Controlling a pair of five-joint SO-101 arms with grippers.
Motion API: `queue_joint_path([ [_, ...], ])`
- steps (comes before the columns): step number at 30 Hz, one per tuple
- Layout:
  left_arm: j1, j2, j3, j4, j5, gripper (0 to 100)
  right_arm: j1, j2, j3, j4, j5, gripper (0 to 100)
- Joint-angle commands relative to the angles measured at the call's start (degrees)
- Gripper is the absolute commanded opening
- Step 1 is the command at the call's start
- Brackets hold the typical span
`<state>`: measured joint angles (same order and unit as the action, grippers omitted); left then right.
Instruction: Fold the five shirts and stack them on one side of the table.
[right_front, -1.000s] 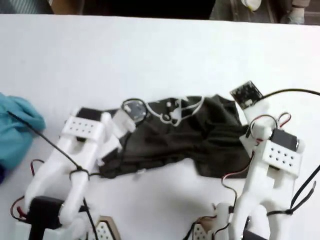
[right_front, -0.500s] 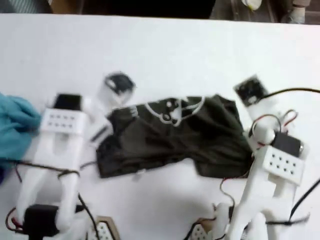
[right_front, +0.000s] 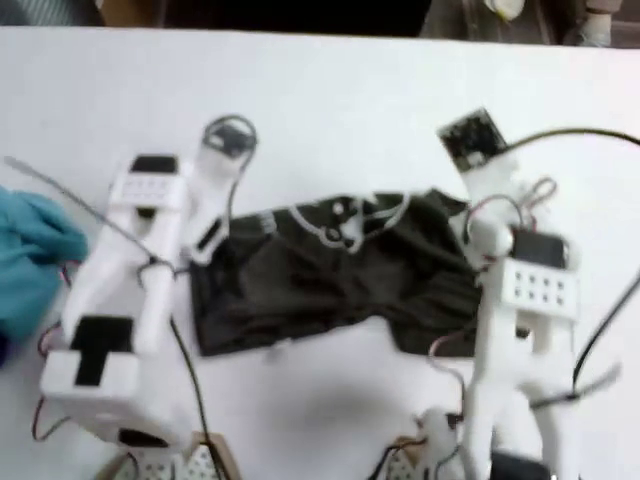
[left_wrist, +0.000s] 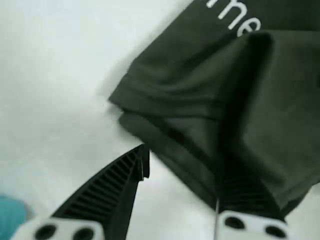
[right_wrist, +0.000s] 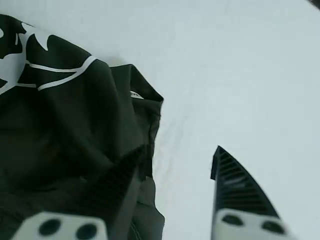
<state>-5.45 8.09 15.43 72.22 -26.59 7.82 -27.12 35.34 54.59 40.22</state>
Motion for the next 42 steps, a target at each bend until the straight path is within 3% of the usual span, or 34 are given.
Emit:
queue_joint_path([
  [1,0.2,2.0,-3.9,-1.6,0.5,23,-1.0,7.5,-5.0,-1.7,-0.5,20.2],
  [7,-0.1,4.2,-8.8,-1.6,0.6,23,-0.6,15.6,-8.6,-1.5,-0.5,20.2],
  [19,0.3,13.4,-13.9,0.5,5.9,23,-0.6,16.0,-8.7,-1.7,-0.5,20.2],
  [27,-0.1,13.6,-13.9,1.3,5.9,2,-0.7,16.0,-8.7,-1.7,-0.5,20.2],
  [36,-1.5,13.6,-17.2,1.2,5.4,3,-0.6,16.0,-8.6,-1.7,-0.5,20.2],
  [42,-4.6,14.2,-29.7,8.3,1.4,3,-0.5,16.0,-8.6,-1.7,-0.5,20.2],
])
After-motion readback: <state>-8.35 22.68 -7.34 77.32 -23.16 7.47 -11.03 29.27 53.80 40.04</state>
